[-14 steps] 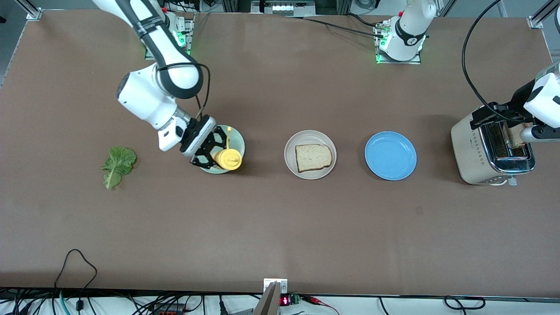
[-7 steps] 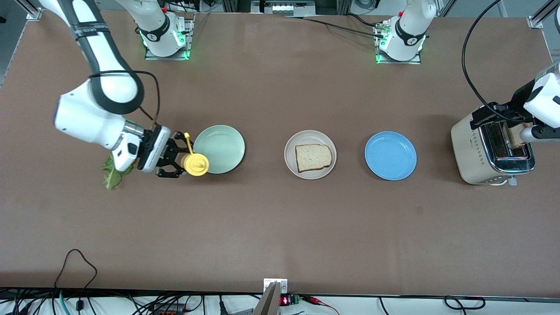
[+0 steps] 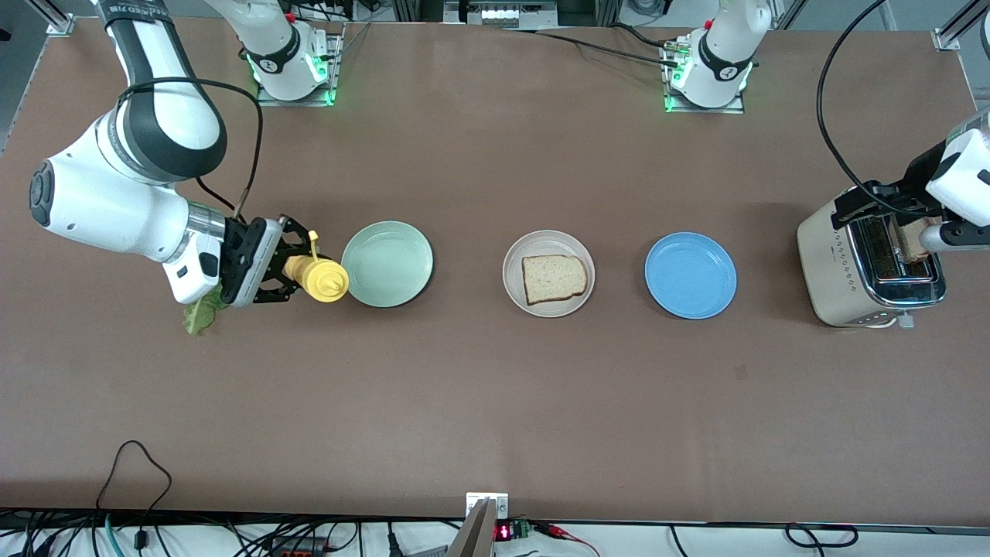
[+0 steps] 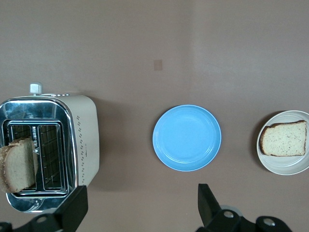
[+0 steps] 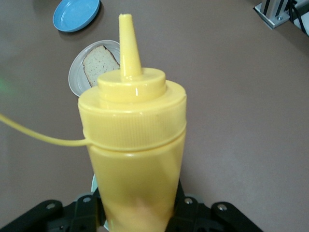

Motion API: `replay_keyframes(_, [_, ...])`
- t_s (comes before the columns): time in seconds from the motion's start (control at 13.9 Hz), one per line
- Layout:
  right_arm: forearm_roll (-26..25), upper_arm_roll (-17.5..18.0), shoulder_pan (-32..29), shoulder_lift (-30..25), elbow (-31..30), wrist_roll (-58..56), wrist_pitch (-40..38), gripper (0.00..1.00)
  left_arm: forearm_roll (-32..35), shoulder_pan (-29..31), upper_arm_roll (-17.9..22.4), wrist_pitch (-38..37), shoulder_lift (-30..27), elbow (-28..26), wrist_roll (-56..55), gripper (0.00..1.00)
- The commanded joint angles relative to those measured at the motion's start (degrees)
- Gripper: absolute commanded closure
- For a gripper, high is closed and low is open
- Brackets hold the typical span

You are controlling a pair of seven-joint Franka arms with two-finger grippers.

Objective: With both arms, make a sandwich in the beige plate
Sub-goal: 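Lift the yellow bottle and carry it toward the beige plate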

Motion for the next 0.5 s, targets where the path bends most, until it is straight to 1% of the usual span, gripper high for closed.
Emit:
replay_keyframes(0.0, [-6.0,1.9,1.1,-1.0,0.6,9.8,-1.2,0.91,0.1,0.3,0.0,0.2,-1.0,-0.7,0.9,0.0])
replay_keyframes(0.07, [-8.9,3.4,1.2,-1.1,0.6,14.4,-1.2,0.91,0.0,0.4,0.0,0.0,-1.0,-0.7,0.9,0.0])
replay_keyframes(0.29, [-14.3,8.0,1.7,-1.0,0.6,24.0,-0.5,0.91,-0.6,0.4,0.5,-0.2,-1.1,-0.6,0.4,0.0])
replay_keyframes(0.43, [-17.8,8.9,4.5,-0.4,0.6,29.3,-0.1,0.91,-0.6,1.2,0.6,-0.2,-1.1,-0.6,0.3,0.0])
